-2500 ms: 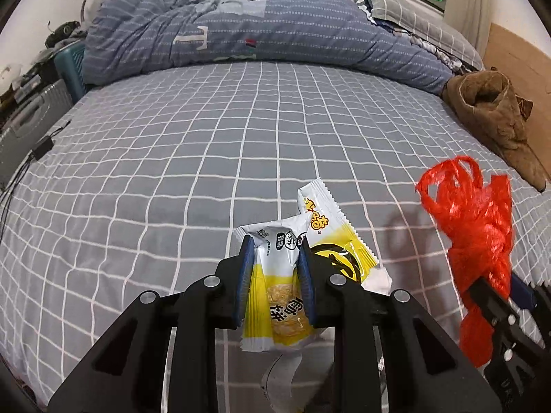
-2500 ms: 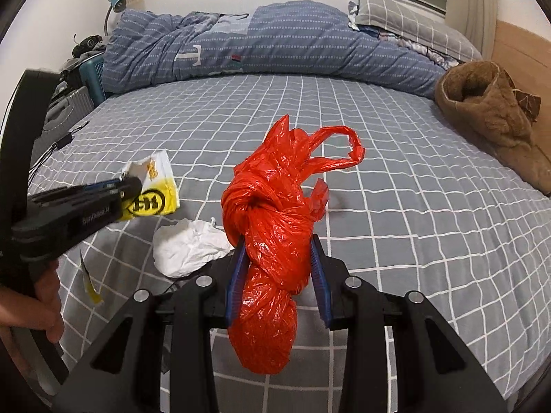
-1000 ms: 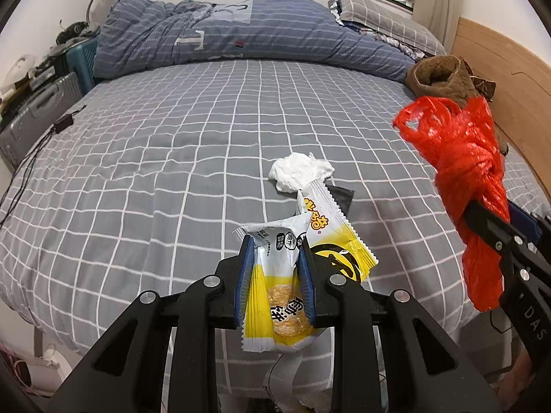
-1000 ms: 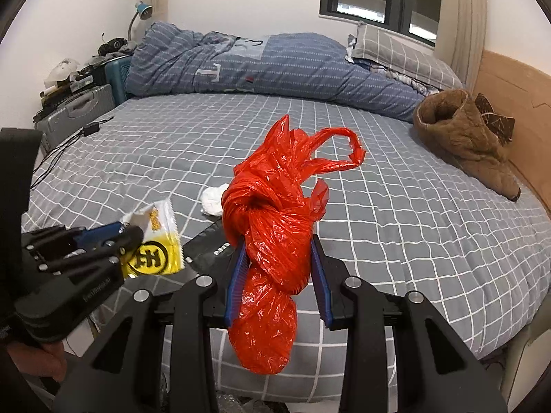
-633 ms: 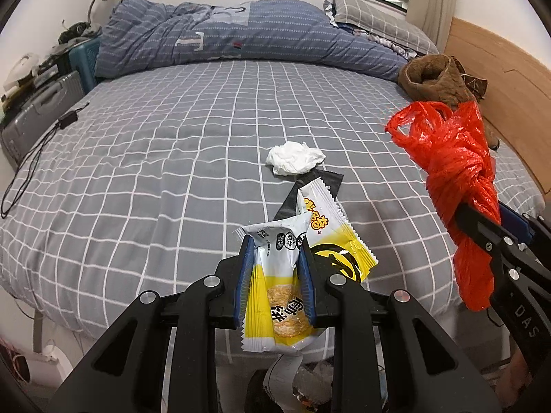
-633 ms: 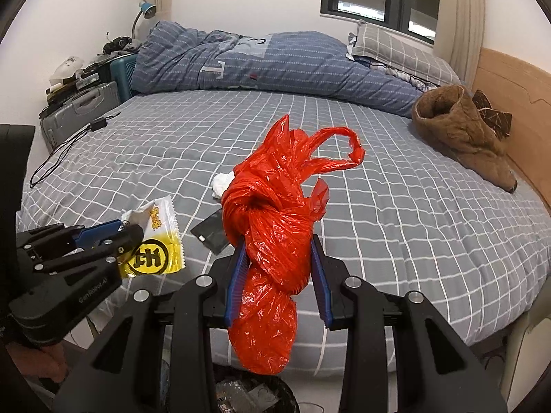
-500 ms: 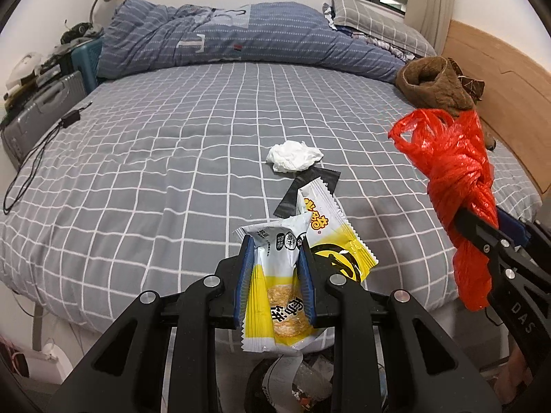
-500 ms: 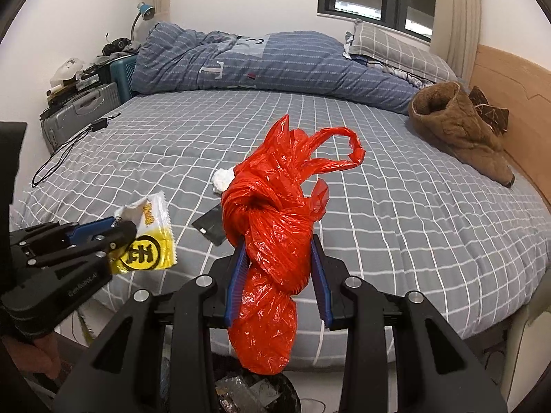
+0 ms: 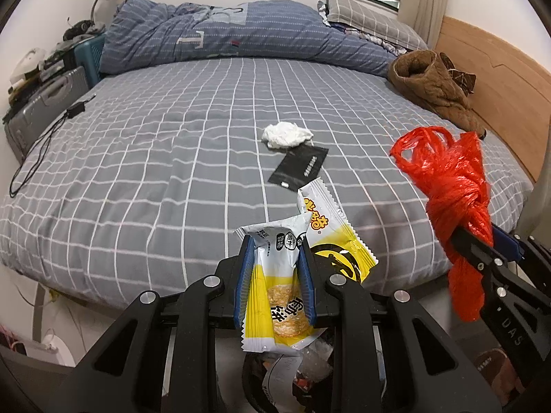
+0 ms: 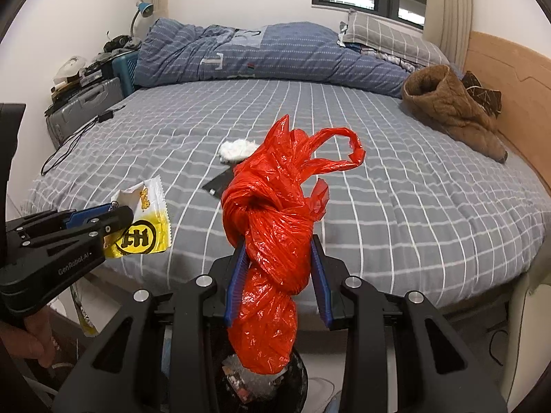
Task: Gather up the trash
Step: 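Carry the red bag and yellow wrapper with both tools over the black bin, then open the left tool over the bin to drop the yellow wrapper, then lower the right tool over the bin and open it to drop the red bag, then raise both empty tools from the bin back toward the bed, then grasp the white tissue with the left tool while the right tool grasps the black packet, then lift the white tissue and black packet off the bed with both tools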
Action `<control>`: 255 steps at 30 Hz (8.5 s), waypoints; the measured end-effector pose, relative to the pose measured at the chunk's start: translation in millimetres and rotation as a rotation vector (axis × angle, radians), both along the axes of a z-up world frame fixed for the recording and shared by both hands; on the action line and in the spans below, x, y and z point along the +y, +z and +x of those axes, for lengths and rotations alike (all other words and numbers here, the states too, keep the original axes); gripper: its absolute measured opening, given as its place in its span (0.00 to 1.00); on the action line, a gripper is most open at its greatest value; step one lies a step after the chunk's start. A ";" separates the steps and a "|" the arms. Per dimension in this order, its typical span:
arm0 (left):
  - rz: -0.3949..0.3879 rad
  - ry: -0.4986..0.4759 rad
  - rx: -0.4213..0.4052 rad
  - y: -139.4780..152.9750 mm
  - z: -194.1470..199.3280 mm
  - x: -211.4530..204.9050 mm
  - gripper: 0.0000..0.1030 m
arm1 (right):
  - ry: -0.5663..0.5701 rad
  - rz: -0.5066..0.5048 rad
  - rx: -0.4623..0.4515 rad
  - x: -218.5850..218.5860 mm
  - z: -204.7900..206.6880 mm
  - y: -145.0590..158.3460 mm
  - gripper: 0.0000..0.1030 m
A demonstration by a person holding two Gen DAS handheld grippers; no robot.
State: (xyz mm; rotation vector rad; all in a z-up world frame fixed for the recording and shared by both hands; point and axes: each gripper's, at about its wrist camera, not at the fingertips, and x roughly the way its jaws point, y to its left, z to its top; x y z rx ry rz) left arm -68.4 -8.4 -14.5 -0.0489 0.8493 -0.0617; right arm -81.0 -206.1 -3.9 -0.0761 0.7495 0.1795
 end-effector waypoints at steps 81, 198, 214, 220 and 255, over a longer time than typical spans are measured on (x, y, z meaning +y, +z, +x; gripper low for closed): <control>0.048 -0.086 0.379 -219.0 -57.8 -62.3 0.67 | -0.103 -0.033 0.406 -53.2 -76.2 -182.7 0.33; 0.030 0.020 0.108 -97.1 276.8 -25.5 0.37 | -0.085 0.017 0.066 -19.6 201.0 -67.9 0.93; 0.015 0.107 0.069 -63.3 225.2 71.3 0.18 | -0.048 0.046 0.141 75.5 207.2 -77.7 0.92; -0.008 0.134 0.068 -59.1 209.7 101.1 0.18 | -0.077 0.048 0.201 100.6 218.7 -96.6 0.92; -0.001 0.079 0.071 -56.5 190.3 75.9 0.18 | -0.050 0.035 0.175 86.9 206.1 -78.7 0.32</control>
